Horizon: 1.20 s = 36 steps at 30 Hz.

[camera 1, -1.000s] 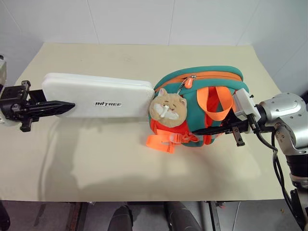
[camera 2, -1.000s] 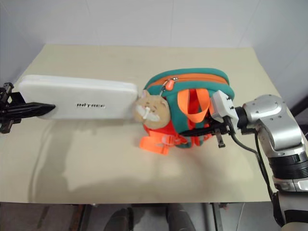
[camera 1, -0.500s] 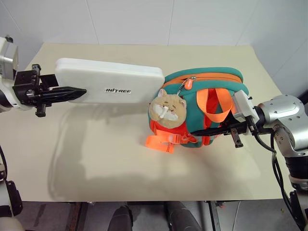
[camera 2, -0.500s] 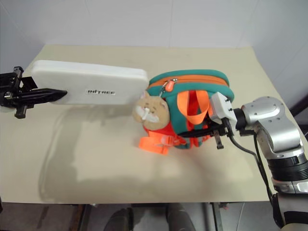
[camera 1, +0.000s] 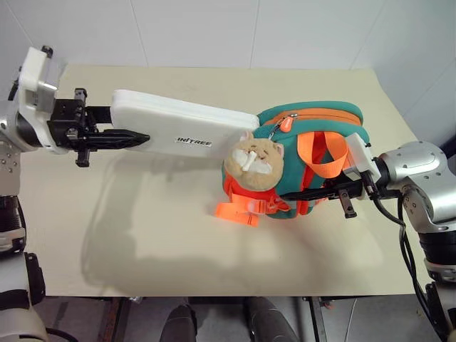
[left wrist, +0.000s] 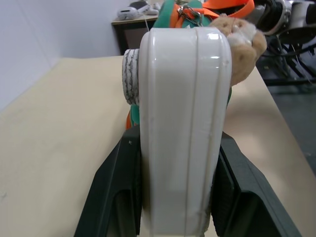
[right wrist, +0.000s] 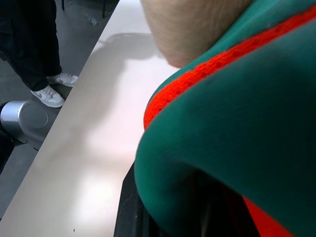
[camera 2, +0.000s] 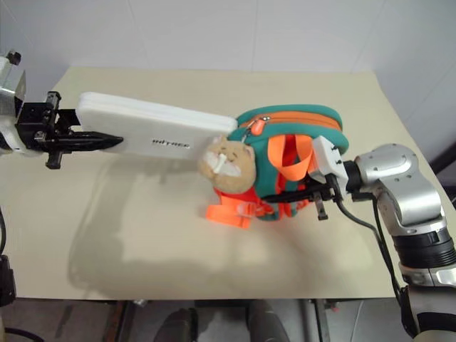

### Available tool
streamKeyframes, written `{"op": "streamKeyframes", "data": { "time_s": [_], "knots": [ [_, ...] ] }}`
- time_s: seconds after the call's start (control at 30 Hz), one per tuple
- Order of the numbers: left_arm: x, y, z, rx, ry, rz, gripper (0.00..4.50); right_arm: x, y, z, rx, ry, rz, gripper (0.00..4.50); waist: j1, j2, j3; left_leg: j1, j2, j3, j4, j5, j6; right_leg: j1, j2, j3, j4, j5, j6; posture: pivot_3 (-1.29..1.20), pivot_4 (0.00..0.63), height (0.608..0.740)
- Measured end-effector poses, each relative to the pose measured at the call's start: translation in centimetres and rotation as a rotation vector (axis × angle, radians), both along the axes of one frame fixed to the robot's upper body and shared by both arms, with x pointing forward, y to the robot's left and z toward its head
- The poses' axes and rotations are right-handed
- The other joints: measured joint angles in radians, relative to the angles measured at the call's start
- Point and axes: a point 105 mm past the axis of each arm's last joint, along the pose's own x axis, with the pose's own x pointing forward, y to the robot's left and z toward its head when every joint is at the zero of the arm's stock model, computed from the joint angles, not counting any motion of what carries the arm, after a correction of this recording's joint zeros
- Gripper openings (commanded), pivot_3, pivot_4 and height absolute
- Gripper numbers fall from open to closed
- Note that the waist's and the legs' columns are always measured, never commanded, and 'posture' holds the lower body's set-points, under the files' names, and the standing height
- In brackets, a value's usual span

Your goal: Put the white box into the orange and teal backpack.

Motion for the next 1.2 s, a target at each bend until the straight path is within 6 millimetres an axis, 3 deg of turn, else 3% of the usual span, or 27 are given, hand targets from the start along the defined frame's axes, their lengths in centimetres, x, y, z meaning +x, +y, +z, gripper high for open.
{"op": "streamKeyframes", "data": {
  "time_s": [0.3, 0.5, 0.7, 1.0, 1.2],
  "knots": [
    [1.4, -2.3, -0.8, 0.085, -0.065, -0.017, 1.33, 0.3, 0.2, -0.2, -0.001, -0.001, -0.004, 0.03, 0.000, 0.000, 0.000, 0.000, 0.000, 0.000, 0.001, 0.000, 0.000, 0.000, 0.000, 0.000, 0.001, 0.000, 0.000, 0.00, 0.150, 0.740],
    [3.1, -6.1, -1.2, -0.011, -0.064, -0.041, 1.33, 0.6, 0.6, 0.0, 0.008, -0.012, 0.001, 0.03, 0.002, 0.000, 0.000, 0.000, 0.000, -0.001, 0.002, 0.000, 0.000, 0.000, 0.000, 0.000, 0.002, 0.000, 0.001, 0.00, 0.150, 0.740],
    [4.3, -9.7, -2.9, -0.055, -0.039, -0.025, 1.33, 0.7, 0.7, -0.1, 0.005, -0.014, -0.003, 0.03, -0.001, 0.000, 0.000, 0.000, 0.000, -0.001, 0.002, 0.000, 0.000, 0.000, 0.000, 0.001, 0.003, 0.000, 0.001, 0.00, 0.150, 0.740],
    [5.8, -12.7, -5.5, -0.027, 0.037, -0.007, 1.33, 0.7, 0.7, -0.2, 0.004, -0.015, -0.009, 0.03, 0.003, 0.000, 0.000, 0.000, -0.001, -0.001, 0.004, 0.000, 0.000, 0.000, 0.000, 0.001, 0.004, 0.001, 0.002, 0.00, 0.150, 0.740],
    [6.9, -15.5, -5.9, 0.002, 0.047, -0.017, 1.33, 0.6, 0.8, -0.2, 0.007, -0.018, -0.015, 0.03, 0.005, 0.000, 0.000, 0.000, -0.001, 0.000, 0.002, 0.000, 0.001, 0.001, 0.000, 0.002, 0.000, 0.002, 0.003, 0.00, 0.150, 0.740]
  ]
}}
